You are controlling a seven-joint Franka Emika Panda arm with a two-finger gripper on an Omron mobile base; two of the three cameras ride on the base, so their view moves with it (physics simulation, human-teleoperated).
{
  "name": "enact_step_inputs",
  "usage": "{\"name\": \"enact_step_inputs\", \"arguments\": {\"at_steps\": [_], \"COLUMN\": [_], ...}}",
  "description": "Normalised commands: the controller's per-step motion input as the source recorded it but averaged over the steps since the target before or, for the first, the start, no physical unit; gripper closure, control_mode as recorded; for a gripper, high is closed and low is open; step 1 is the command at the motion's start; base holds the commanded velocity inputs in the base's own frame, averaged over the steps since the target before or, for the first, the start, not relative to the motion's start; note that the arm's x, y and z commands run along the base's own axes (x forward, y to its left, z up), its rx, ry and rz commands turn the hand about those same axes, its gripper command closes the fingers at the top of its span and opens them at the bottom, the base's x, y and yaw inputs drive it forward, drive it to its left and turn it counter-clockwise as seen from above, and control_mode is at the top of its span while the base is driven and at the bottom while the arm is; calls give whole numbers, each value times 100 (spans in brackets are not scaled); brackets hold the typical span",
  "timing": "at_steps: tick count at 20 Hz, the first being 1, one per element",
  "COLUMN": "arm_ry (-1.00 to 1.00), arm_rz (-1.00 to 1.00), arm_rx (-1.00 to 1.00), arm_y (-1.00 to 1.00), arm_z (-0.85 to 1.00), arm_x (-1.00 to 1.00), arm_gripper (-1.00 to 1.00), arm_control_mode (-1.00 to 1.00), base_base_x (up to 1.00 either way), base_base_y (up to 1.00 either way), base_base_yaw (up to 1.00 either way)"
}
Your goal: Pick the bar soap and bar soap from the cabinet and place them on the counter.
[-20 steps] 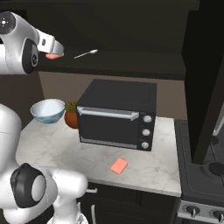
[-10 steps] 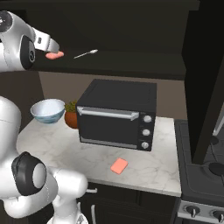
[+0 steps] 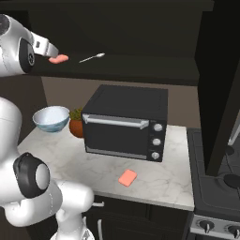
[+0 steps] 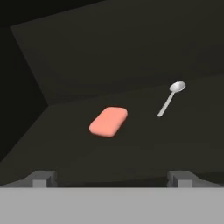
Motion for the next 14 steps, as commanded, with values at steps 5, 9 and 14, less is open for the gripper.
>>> {"name": "enact_step_inputs", "arguments": {"at_steps": [5, 9, 14], "arm_ry": [1, 1, 3], "arm_rz": [0, 0, 0], "arm_rx": [0, 0, 0], "arm_y": [23, 18, 12], "arm_z": [-22, 0, 0], "arm_x": [27, 36, 40], "arm_gripper": [-100, -100, -100], "arm_control_mode": [-100, -100, -100], "base_base_x": [0, 0, 0], "base_base_y": [0, 0, 0], "base_base_yaw": [0, 0, 0]}}
